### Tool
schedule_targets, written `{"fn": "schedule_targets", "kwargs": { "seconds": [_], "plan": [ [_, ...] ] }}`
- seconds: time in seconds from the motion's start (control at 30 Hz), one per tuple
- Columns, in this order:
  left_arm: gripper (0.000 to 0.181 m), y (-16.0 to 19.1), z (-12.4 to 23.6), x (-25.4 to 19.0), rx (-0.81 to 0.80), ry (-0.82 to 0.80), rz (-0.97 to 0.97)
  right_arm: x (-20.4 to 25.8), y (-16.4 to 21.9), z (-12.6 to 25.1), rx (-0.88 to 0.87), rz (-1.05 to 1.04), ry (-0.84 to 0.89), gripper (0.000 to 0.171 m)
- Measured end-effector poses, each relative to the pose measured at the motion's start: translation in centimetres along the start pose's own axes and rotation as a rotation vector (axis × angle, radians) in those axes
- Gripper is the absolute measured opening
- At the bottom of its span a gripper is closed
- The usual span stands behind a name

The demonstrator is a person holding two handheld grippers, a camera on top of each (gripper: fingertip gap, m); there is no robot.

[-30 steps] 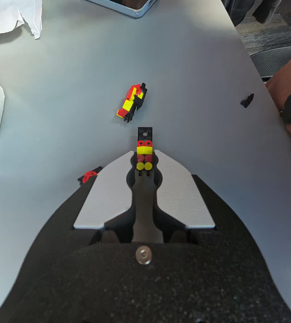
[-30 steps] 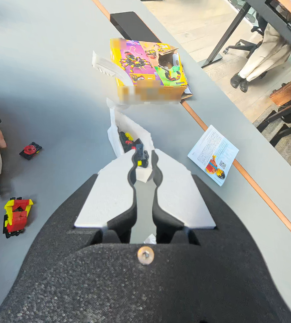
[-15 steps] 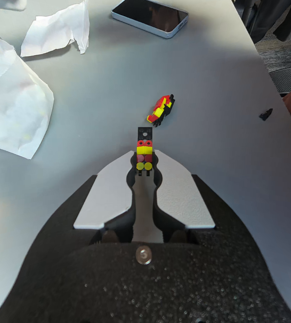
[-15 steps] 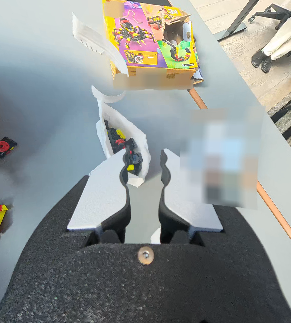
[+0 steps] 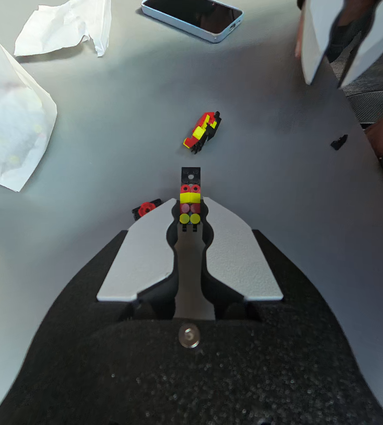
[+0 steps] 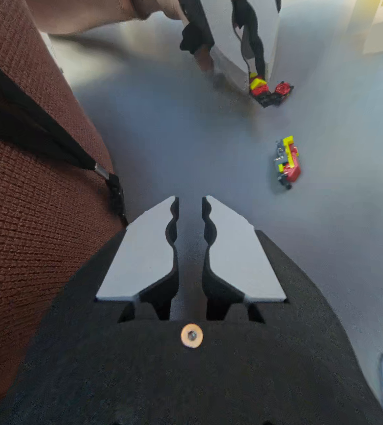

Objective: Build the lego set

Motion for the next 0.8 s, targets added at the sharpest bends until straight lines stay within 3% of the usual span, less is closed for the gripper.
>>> {"fn": "schedule_targets", "kwargs": {
  "seconds": [0.2, 0.27, 0.33, 0.43, 0.57, 0.7, 0.8],
  "plan": [
    [0.016, 0.1, -0.2, -0.8, 0.008, 0.011, -0.02, 4.1, 2.3, -2.4, 0.056, -0.02, 0.077, 0.022],
    [0.016, 0.0, 0.1, -1.0, 0.005, 0.009, -0.023, 4.1, 2.8, -3.2, 0.123, 0.061, 0.119, 0.005],
    [0.016, 0.1, 0.5, -1.2, 0.005, -0.004, -0.031, 3.4, 2.3, -3.2, 0.151, 0.114, 0.116, 0.005],
    [0.016, 0.3, 1.3, -1.2, 0.006, -0.023, -0.034, -2.2, -1.2, -0.9, 0.069, 0.15, 0.201, 0.005],
    [0.016, 0.8, 1.9, -1.0, 0.0, -0.05, -0.015, -15.4, -7.9, 2.0, 0.03, 0.258, 0.449, 0.005],
    [0.016, 0.7, 2.3, -0.8, -0.013, -0.081, 0.003, -25.6, -11.9, -0.8, 0.056, 0.288, 0.424, 0.005],
    [0.016, 0.7, 2.7, -0.4, -0.015, -0.105, 0.011, -28.1, -10.3, -3.7, 0.229, 0.245, 0.298, 0.029]
  ]
}}
Point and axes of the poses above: each gripper's, where its closed fingertips meet, z back along the fingers, y out of its underside, x = y × z across the jaws, the point moved 4 cm from there along z, back along the fingers, and after that the axes turned 10 degrees about z, right-handed, at the moved point
